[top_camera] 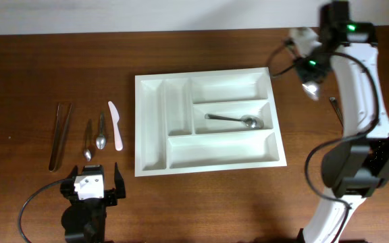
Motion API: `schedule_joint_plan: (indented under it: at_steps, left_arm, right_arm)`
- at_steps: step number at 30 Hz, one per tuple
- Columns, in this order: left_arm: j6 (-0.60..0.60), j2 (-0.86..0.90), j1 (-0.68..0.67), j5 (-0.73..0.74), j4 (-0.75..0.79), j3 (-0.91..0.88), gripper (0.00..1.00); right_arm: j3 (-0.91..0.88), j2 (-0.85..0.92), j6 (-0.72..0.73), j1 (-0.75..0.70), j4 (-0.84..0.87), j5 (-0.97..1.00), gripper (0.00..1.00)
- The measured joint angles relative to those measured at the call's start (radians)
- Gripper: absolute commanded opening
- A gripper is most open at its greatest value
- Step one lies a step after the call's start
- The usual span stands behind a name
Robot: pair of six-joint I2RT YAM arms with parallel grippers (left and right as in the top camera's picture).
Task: Pack container
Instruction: 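Grasp the spoon and place it in the middle compartment beside the first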
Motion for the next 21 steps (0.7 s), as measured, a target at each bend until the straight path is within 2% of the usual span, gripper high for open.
schedule_joint_plan:
  at_steps: [4, 6, 9, 14, 21]
  left_arm:
    - [0.0, 0.0, 0.0, 0.0, 0.0, 0.0, 0.99]
    - [0.0, 0.0, 0.0, 0.0, 0.0, 0.0, 0.99]
    - [0.0, 0.0, 0.0, 0.0, 0.0, 0.0, 0.99]
    - [0.0, 0.0, 0.0, 0.0, 0.0, 0.0, 0.99]
    - [0.0, 0.0, 0.0, 0.0, 0.0, 0.0, 0.99]
  right_arm:
    - [0.034, -0.014, -0.169, 0.138, -0.06, -0.044, 0.04]
    - [0.032, -0.014, -0.308, 0.23, -0.103, -0.102, 0.04]
    - [0.032, -0.011, -0.407, 0.279, -0.14, -0.13, 0.04]
    - [0.03, 0.016, -0.503, 0.309, -0.172, -0.153, 0.04]
    - [-0.035, 0.067, -0.546, 0.309, -0.146, -0.182, 0.04]
